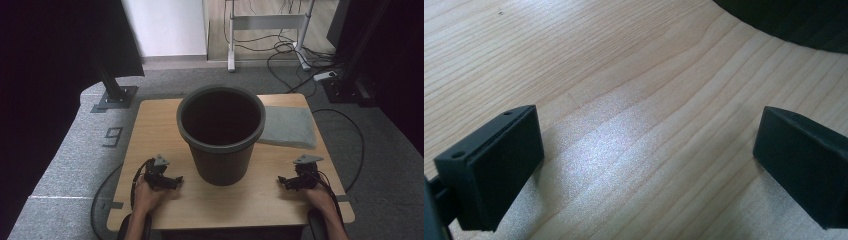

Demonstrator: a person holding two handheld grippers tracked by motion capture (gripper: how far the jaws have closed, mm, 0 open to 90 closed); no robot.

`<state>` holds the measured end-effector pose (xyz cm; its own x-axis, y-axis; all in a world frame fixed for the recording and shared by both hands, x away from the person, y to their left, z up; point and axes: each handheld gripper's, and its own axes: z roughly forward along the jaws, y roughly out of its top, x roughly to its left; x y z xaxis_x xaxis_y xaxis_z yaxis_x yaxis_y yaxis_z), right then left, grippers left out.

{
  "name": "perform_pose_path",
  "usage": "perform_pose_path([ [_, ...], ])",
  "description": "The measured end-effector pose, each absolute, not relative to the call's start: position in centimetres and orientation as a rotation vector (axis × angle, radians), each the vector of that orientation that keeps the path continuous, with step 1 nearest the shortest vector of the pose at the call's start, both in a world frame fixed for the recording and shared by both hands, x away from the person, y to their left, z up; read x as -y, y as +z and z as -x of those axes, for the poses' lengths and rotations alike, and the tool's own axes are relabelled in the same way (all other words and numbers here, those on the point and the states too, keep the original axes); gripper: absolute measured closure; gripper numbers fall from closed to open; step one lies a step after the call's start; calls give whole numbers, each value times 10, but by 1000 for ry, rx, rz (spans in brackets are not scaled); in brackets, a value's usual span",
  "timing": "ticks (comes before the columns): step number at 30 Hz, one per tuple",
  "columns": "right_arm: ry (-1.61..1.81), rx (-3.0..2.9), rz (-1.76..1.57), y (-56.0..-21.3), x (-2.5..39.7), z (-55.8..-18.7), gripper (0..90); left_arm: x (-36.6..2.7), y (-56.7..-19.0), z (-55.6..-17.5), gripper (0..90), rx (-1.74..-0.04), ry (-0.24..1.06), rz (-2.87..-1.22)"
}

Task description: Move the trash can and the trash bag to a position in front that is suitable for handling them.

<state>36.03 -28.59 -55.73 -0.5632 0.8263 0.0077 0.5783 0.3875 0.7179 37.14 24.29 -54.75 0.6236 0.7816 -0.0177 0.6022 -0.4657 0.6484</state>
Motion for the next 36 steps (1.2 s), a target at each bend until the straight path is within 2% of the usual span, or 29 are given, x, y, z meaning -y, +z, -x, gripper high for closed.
perform_pose_path([
  [17,976,-2296,-1232,-557,285,-358,0,-242,-545,-372,0,-1075,358,-2211],
  [22,981,-2311,-1255,-552,285,-359,0,-241,-533,-374,0,-1042,339,-2187],
  [30,1009,-2292,-1216,-525,274,-371,0,-246,-501,-390,0,-1027,337,-2113],
  [36,1069,-2290,-1173,-501,253,-387,0,-228,-475,-410,0,-978,421,-2130],
])
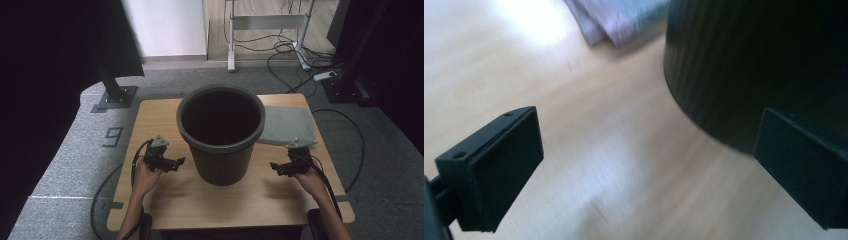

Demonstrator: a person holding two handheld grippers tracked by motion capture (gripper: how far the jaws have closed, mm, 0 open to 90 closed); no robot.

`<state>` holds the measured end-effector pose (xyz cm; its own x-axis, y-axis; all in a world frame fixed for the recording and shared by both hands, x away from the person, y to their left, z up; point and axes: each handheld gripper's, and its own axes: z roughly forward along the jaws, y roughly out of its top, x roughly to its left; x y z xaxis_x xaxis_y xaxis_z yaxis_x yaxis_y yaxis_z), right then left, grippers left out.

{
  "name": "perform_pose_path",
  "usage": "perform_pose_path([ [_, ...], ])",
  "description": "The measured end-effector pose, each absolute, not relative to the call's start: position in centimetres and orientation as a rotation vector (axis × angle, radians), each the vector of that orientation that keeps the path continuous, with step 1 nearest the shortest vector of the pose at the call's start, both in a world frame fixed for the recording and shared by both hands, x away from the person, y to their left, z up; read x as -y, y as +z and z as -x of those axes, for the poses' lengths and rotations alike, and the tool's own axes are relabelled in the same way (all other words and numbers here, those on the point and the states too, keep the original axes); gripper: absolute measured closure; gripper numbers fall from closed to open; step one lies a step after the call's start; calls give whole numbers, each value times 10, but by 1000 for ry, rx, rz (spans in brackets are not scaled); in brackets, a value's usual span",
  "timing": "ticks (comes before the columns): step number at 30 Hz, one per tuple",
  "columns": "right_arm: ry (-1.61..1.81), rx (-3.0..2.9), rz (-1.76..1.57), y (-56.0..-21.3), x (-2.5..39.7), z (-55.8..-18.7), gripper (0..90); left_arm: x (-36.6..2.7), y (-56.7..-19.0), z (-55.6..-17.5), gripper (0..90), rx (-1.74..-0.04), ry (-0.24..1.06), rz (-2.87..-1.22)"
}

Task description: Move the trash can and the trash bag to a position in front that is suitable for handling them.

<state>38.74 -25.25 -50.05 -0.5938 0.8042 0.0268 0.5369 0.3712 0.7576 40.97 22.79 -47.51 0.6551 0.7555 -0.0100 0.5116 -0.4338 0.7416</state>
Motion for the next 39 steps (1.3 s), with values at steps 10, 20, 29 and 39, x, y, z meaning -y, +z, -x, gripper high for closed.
perform_pose_path([
  [10,1109,-2263,-1140,-476,210,-423,0,-221,-462,-437,0,-994,433,-2084],
  [20,1069,-2273,-1126,-478,179,-437,0,-239,-471,-431,0,-1037,463,-2060],
  [29,1105,-2318,-1080,-483,138,-449,0,-271,-499,-402,0,-1121,472,-2082],
  [39,1131,-2375,-1041,-488,115,-455,0,-288,-525,-380,0,-1176,481,-2124],
])
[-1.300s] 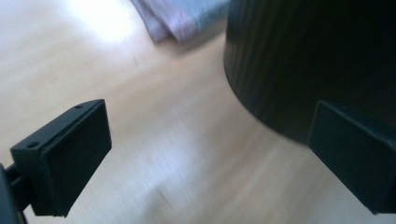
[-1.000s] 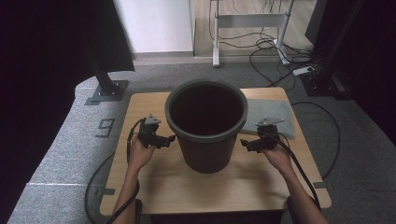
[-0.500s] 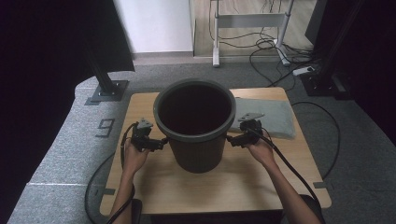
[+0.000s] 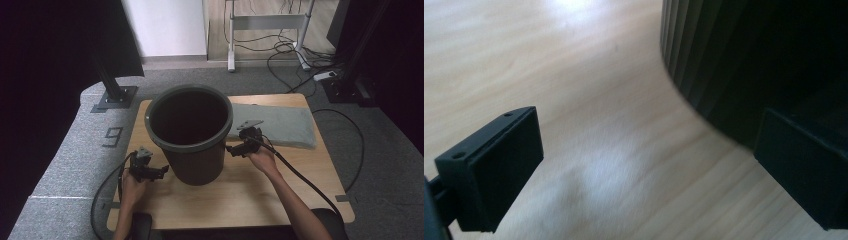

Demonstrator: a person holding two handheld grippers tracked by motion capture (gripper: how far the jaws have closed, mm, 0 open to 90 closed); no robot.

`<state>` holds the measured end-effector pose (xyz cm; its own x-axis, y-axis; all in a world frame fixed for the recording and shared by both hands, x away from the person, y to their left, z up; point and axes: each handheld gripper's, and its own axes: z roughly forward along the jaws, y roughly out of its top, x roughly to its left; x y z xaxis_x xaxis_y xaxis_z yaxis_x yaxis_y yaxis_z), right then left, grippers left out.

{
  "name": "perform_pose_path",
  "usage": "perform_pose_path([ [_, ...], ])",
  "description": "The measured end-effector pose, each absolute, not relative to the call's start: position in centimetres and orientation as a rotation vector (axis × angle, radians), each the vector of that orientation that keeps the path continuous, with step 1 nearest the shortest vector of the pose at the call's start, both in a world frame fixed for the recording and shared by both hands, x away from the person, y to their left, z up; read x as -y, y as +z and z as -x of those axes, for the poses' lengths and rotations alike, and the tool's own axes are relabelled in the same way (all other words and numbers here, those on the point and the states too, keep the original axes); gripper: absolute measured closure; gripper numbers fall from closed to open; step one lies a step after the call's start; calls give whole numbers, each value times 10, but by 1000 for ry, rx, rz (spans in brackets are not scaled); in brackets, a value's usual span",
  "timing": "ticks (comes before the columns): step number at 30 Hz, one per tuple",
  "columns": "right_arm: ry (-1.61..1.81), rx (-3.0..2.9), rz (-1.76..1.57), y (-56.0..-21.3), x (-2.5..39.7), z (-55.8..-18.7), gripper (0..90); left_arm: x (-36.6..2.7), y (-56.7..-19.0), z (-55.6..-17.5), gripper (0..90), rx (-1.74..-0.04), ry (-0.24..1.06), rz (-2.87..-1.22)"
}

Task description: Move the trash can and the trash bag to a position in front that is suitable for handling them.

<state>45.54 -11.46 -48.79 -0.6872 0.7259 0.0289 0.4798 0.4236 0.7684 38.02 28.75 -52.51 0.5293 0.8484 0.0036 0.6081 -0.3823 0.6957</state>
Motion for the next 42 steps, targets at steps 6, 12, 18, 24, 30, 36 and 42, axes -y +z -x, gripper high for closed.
perform_pose_path([
  [6,1010,-2439,-1064,-495,146,-457,0,-290,-543,-376,0,-1188,476,-2198],
  [12,967,-2389,-1181,-497,191,-459,0,-294,-547,-378,0,-1200,418,-2178],
  [18,930,-2322,-1291,-499,252,-460,6,-293,-547,-378,0,-1205,418,-2176],
  [24,935,-2200,-1422,-494,301,-468,143,-292,-547,-378,0,-1208,419,-2175],
  [30,856,-2201,-1441,-506,323,-478,204,-292,-547,-379,0,-1206,420,-2177],
  [36,783,-2207,-1484,-532,335,-488,375,-292,-547,-379,0,-1204,420,-2177],
  [42,830,-2134,-1553,-538,344,-482,652,-291,-547,-378,0,-1202,418,-2177],
])
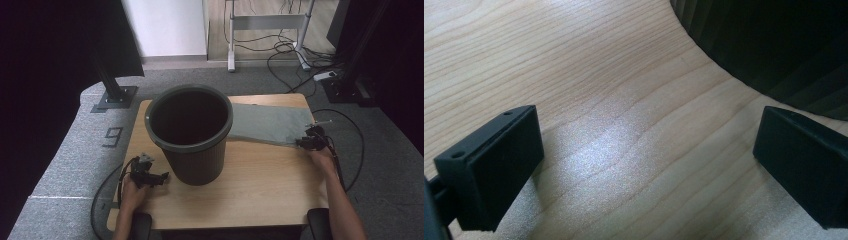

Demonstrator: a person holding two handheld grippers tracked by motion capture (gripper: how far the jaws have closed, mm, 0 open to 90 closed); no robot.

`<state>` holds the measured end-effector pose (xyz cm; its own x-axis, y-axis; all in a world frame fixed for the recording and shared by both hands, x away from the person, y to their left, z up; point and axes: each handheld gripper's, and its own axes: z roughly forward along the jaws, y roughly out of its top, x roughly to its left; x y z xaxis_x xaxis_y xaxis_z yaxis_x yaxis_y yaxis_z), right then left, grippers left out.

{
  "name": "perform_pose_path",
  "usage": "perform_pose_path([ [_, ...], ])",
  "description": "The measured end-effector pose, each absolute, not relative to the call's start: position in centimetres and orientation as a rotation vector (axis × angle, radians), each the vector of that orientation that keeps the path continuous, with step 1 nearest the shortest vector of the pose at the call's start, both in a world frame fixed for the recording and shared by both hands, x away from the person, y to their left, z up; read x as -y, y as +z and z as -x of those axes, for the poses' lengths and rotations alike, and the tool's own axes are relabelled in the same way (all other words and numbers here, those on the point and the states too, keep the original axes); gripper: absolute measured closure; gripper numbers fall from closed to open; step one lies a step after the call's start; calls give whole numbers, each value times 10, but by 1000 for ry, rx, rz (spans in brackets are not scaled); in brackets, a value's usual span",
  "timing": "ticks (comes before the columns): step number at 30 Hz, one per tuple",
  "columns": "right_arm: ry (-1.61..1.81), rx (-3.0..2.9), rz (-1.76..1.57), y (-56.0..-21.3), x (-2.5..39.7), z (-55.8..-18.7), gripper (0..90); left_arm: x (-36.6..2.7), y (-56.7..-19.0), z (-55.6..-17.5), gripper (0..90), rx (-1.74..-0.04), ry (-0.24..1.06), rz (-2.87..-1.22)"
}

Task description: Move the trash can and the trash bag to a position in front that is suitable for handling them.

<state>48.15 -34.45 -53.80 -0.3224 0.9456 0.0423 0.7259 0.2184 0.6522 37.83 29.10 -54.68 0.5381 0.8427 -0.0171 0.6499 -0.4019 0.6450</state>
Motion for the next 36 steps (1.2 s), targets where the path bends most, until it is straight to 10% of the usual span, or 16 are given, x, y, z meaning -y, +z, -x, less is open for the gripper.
perform_pose_path([
  [17,862,-2320,-1327,-537,287,-387,668,-290,-547,-378,0,-1198,416,-2180],
  [19,845,-2425,-1266,-532,273,-375,569,-290,-547,-378,0,-1199,418,-2178],
  [27,862,-2238,-1301,-509,292,-406,332,-289,-547,-378,0,-1199,419,-2178],
  [36,845,-2243,-1389,-542,306,-417,319,-289,-547,-378,0,-1197,417,-2179],
])
